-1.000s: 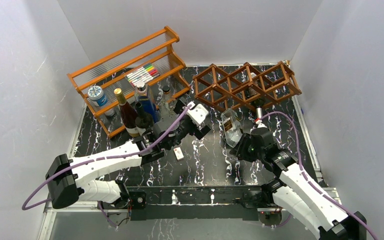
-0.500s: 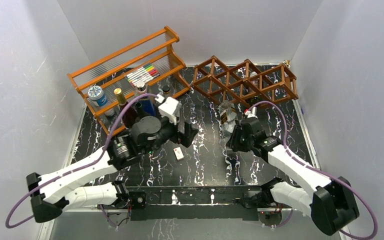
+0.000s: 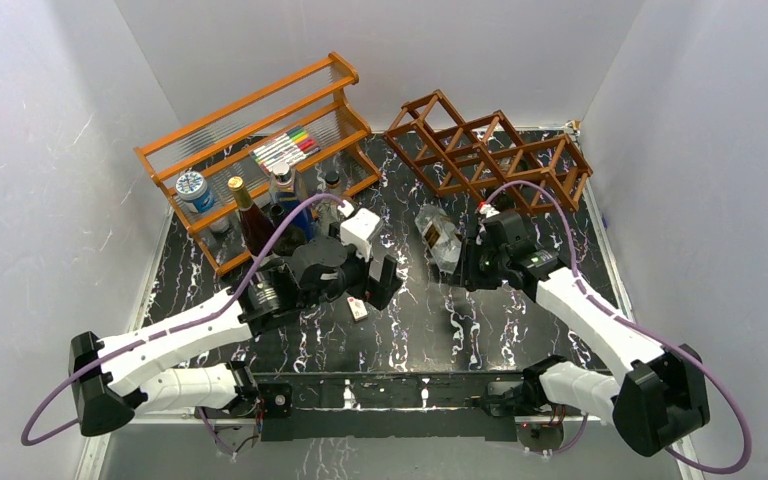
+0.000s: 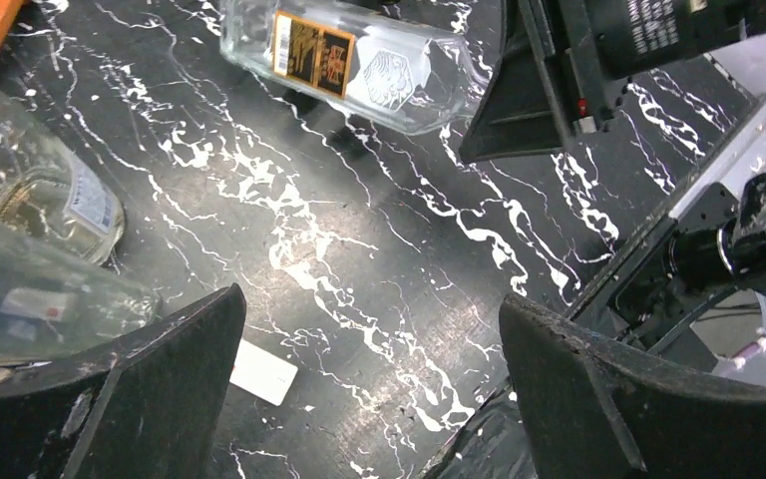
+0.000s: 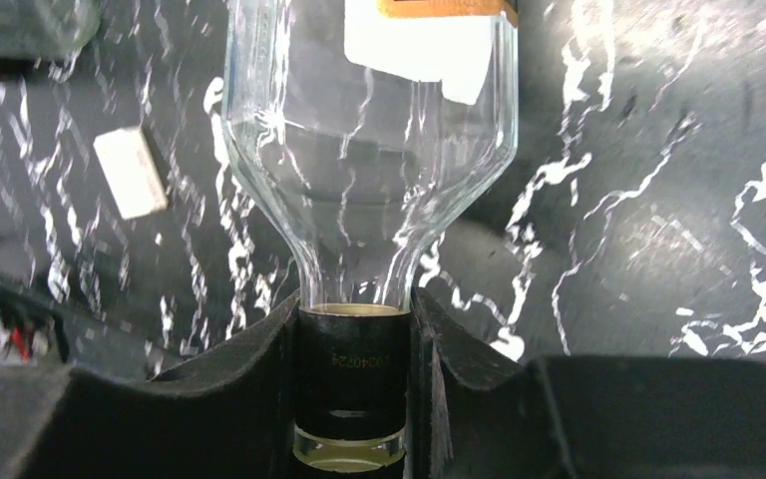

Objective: Take the wine bottle off the wine rack

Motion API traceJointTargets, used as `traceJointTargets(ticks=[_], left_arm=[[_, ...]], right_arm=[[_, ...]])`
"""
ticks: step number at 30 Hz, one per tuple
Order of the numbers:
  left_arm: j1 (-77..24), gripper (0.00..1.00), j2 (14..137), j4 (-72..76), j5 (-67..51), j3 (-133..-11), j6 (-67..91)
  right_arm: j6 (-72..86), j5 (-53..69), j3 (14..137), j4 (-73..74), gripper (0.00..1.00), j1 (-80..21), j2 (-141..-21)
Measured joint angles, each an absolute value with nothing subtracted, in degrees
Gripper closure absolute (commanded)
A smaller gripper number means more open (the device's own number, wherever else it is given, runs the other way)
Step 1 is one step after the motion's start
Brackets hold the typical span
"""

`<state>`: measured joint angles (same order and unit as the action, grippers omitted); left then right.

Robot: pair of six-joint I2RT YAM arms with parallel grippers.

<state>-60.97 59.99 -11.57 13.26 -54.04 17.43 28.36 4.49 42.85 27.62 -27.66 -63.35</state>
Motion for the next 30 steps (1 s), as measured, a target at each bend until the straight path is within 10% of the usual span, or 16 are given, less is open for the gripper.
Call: traceJointTargets(ticks=[18, 30], left_arm=[[-61.4, 0.02, 67.9, -5.4, -13.3, -55.0, -4.0], [-68.4, 0.02, 81.4, -5.2, -10.2, -58.2, -27.6]], right_arm=[[24.4, 24.0, 47.2, 48.2, 1.0, -27.8, -57.4], [20.9, 27.5, 48.2, 51.4, 1.0, -27.8, -57.6]])
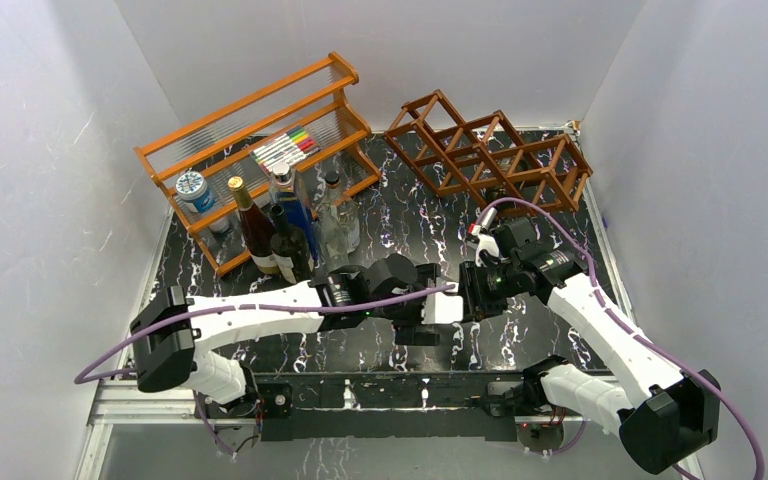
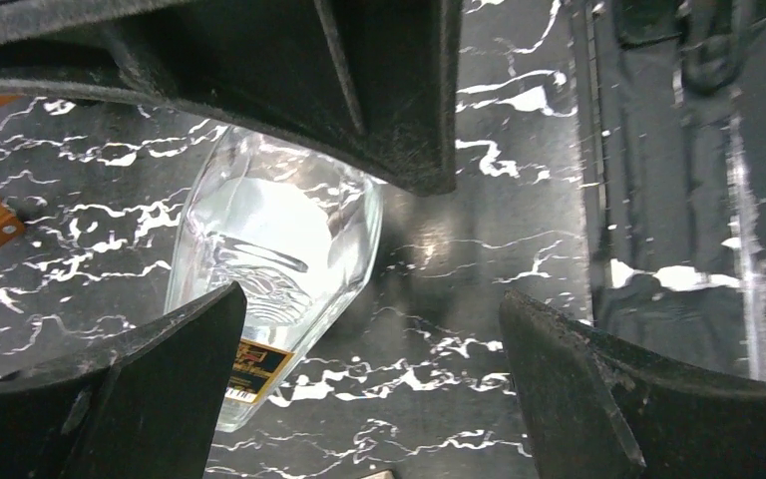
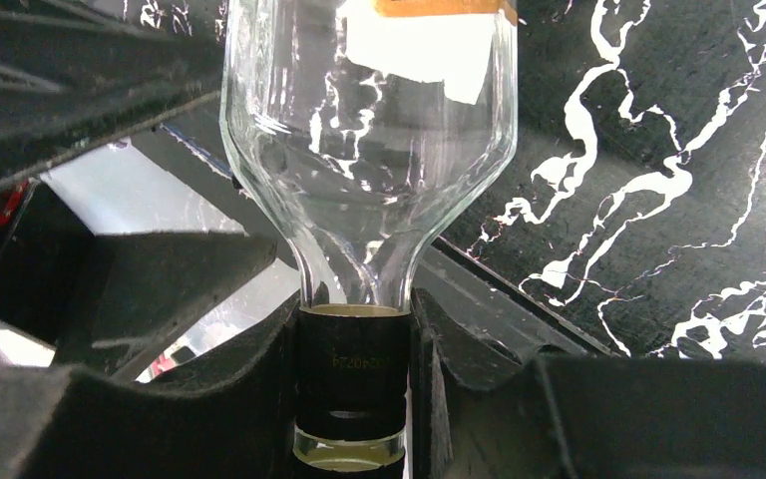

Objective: Take the wine bottle off the wine rack

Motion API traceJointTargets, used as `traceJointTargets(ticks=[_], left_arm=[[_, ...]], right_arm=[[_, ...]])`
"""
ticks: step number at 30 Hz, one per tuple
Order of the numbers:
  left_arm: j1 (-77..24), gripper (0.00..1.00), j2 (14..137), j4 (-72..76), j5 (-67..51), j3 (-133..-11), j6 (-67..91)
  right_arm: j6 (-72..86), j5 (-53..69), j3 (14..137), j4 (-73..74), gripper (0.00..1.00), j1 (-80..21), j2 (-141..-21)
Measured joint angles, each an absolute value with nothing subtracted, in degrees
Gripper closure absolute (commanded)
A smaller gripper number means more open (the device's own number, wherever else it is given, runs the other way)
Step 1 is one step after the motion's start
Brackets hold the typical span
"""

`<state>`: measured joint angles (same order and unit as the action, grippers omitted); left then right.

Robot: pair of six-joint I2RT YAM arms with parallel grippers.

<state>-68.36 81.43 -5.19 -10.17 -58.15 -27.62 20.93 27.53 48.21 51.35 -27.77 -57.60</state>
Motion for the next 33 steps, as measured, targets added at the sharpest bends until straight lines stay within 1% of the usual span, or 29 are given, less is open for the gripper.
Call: traceJointTargets(ticks=[11, 15, 24, 26, 30, 31, 33], left_arm=[[-68.4, 0.02, 85.1, -2.2, -3.4, -59.8, -35.7], [-68.4, 0.03, 86.7, -1.1, -3.2, -61.3, -37.6], [-68.4, 0.03, 93.8, -4.0, -4.6, -66.7, -41.6], [-68.3, 0.06, 94.4, -5.2, -4.7, -67.3, -41.9], [-68.0, 0.19, 94.4, -7.3, -5.1, -68.3, -42.1], [-68.0, 0.23, 94.5, -7.7, -5.1, -68.4, -42.2], [-68.0, 0.38, 94.5, -8.3, -5.1, -68.4, -42.1]], right_arm=[[20.3, 28.1, 48.1, 51.4, 1.0, -27.6, -57.6], [19.9, 29.2, 48.1, 51.4, 1.0, -27.7, -57.6], [19.3, 29.5, 48.1, 51.8, 1.0, -27.7, -57.1], [19.3, 29.6, 48.1, 52.4, 1.0, -27.6, -57.1], [19.3, 29.8, 48.1, 52.5, 1.0, -27.5, -57.1], [19.4, 29.8, 48.1, 52.5, 1.0, -27.5, -57.1], [19.5, 29.9, 48.1, 52.6, 0.98, -27.4, -57.1]])
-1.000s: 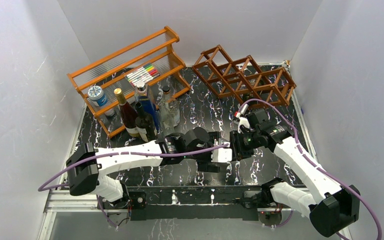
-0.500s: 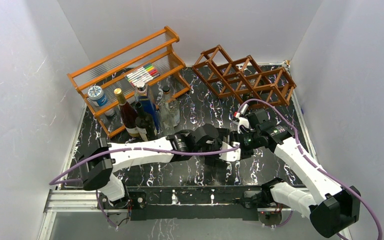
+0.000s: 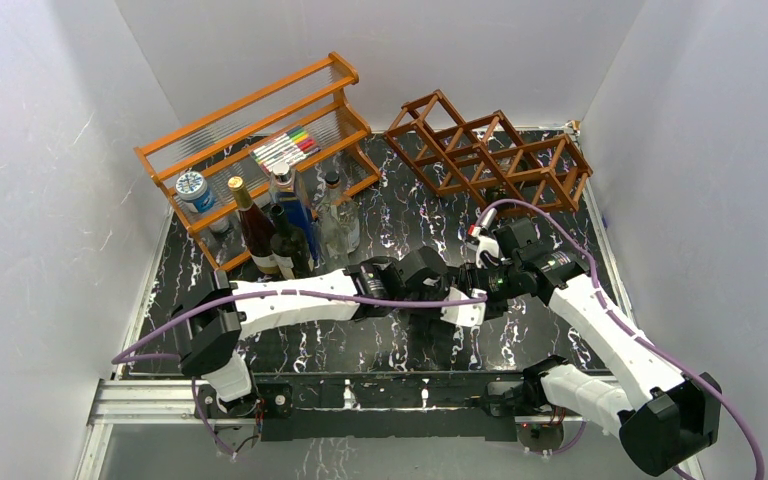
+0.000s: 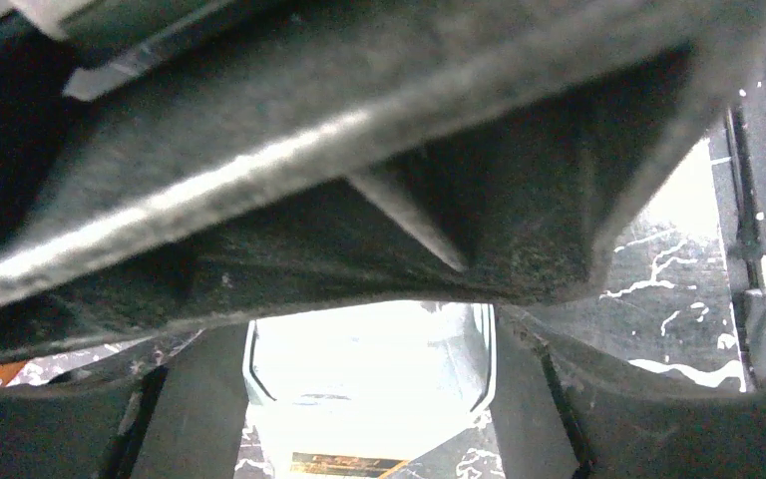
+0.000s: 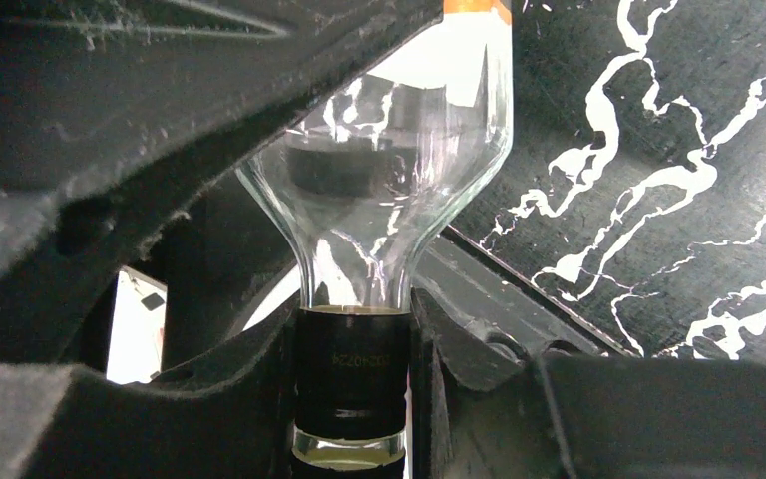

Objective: Take the wine bottle off the wine rack

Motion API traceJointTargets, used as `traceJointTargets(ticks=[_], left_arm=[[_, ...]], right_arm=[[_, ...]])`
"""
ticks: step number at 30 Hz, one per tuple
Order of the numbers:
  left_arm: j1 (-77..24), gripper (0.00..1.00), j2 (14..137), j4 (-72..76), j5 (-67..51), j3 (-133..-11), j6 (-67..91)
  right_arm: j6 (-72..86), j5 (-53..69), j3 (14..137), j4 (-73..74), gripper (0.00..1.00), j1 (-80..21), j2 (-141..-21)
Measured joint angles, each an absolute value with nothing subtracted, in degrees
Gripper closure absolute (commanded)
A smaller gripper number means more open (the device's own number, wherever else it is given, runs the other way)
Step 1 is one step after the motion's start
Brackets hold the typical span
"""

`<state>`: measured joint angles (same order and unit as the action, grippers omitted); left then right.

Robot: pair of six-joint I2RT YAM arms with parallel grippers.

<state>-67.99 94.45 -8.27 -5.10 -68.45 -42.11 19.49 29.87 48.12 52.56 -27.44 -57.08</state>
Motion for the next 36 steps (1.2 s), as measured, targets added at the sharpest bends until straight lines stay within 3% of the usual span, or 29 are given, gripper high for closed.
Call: traceJointTargets(ticks=[2, 7, 9, 11, 15, 19, 23, 31, 36], left_arm=[[-68.1, 0.49, 94.5, -9.0, -5.3, -68.6, -42.7], [-68.0, 0.67, 94.5, -8.5, -5.1, -68.8, -42.2], [-68.0, 0.71, 94.0, -7.3, -4.1, -68.2, -40.6], [-67.8, 0.79, 92.1, -4.8, -3.2, -66.2, -38.7], [-67.6, 0.85, 87.2, 2.2, 0.1, -59.4, -33.8], [-67.7, 0.96, 82.7, 6.1, 4.0, -54.2, -28.0], [-67.7, 1.0, 80.2, 8.3, 10.0, -52.0, -21.8], [-66.9, 1.0, 76.0, 10.7, 23.7, -48.5, -11.1], [-61.1, 1.0, 74.7, 10.7, 25.3, -48.1, -4.7]], right_arm=[[19.4, 29.8, 48.2, 52.5, 0.86, -27.4, -57.1], [19.4, 28.4, 49.4, 53.4, 0.3, -27.4, -57.1], [20.6, 25.3, 51.1, 54.9, 0.17, -27.0, -57.1], [21.4, 22.4, 53.3, 55.9, 0.11, -26.7, -57.3], [22.9, 15.3, 59.1, 53.5, 0.06, -27.5, -57.2], [25.5, 7.9, 62.6, 51.5, 0.05, -27.7, -55.4], [26.4, 2.9, 65.2, 50.0, 0.04, -27.8, -52.8], [28.8, 1.7, 62.8, 47.7, 0.04, -27.8, -50.2], [30.0, 2.3, 60.9, 47.8, 0.04, -27.8, -50.7]])
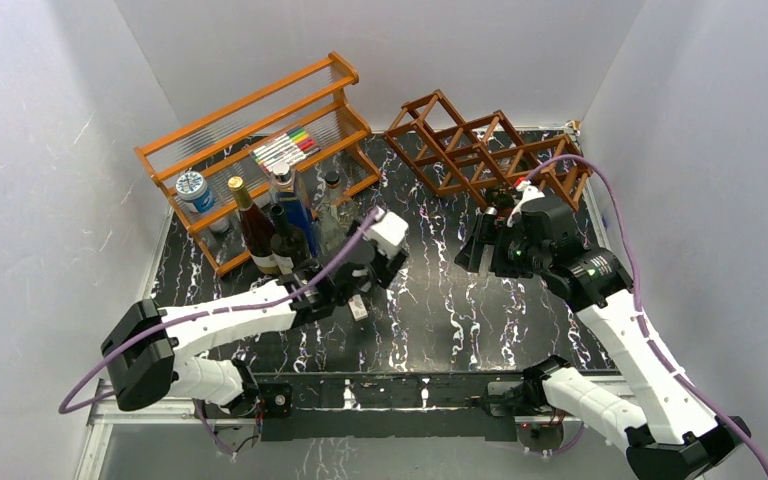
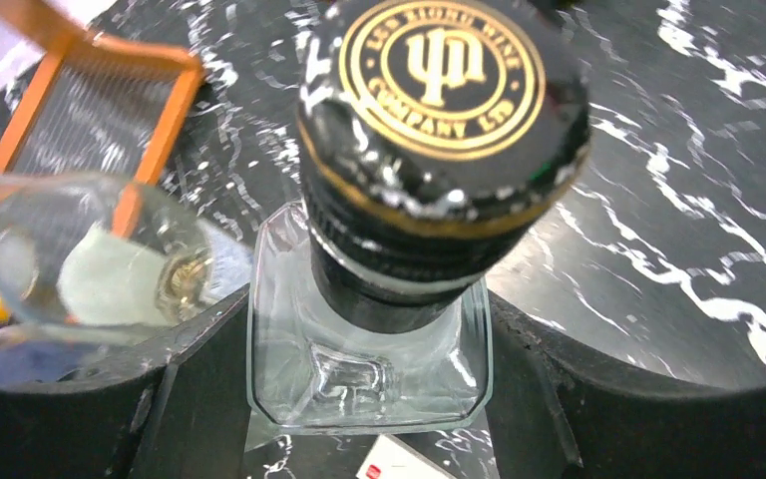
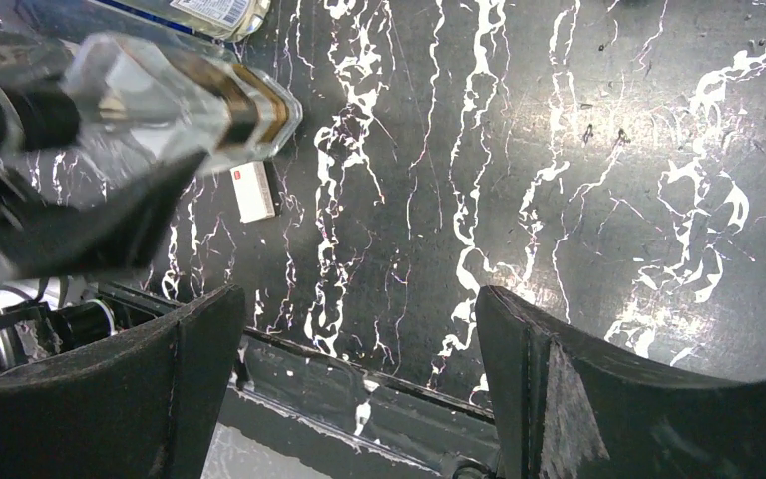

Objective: Take the wine bottle off the wine rack

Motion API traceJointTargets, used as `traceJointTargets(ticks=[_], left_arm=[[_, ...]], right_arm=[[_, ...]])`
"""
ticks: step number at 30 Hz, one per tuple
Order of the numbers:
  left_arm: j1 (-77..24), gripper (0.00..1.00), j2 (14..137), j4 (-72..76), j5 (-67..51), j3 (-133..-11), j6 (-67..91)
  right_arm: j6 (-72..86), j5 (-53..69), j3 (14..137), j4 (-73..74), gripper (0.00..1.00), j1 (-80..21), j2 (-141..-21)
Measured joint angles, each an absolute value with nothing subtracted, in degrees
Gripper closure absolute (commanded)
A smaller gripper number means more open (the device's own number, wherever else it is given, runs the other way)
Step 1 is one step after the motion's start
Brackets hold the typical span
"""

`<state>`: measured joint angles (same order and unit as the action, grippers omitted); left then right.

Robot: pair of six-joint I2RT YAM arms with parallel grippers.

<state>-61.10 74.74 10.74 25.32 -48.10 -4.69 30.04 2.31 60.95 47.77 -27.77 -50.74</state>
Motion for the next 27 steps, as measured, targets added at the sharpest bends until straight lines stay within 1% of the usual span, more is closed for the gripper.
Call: traceJointTargets(ticks=[4, 7, 12, 19, 21, 22, 24, 27], left_arm=[[-54.3, 1.0, 73.4, 11.5, 24.6, -47.0, -0.3], [-52.2, 1.0, 73.5, 12.3, 24.6, -46.8, 0.4], [-51.8, 1.0, 74.2, 14.1, 24.3, -46.8, 1.2], [-51.7, 0.99, 75.6, 14.5, 29.5, -47.2, 4.0], [-51.6, 0.92, 75.6, 14.2, 30.4, -47.3, 4.9], [-51.5, 0.87, 75.6, 14.1, 30.8, -47.3, 5.4], [-51.5, 0.69, 75.6, 14.0, 31.3, -47.3, 6.0], [-51.5, 0.47, 75.4, 13.6, 32.0, -47.3, 6.9]], right_arm=[[30.1, 2.4, 60.9, 47.5, 0.04, -27.8, -50.8], [30.1, 2.5, 60.9, 47.2, 0.04, -27.8, -51.0], [30.1, 3.2, 59.9, 45.9, 0.04, -27.8, -51.3], [30.1, 3.2, 58.4, 45.2, 0.04, -27.8, -51.7], [30.1, 3.2, 58.3, 45.2, 0.04, -27.8, -51.8], [30.1, 3.2, 58.3, 45.1, 0.04, -27.8, -51.8], [30.1, 3.3, 58.3, 44.8, 0.04, -27.8, -51.9], [30.1, 3.6, 58.2, 44.8, 0.04, -27.8, -52.1]])
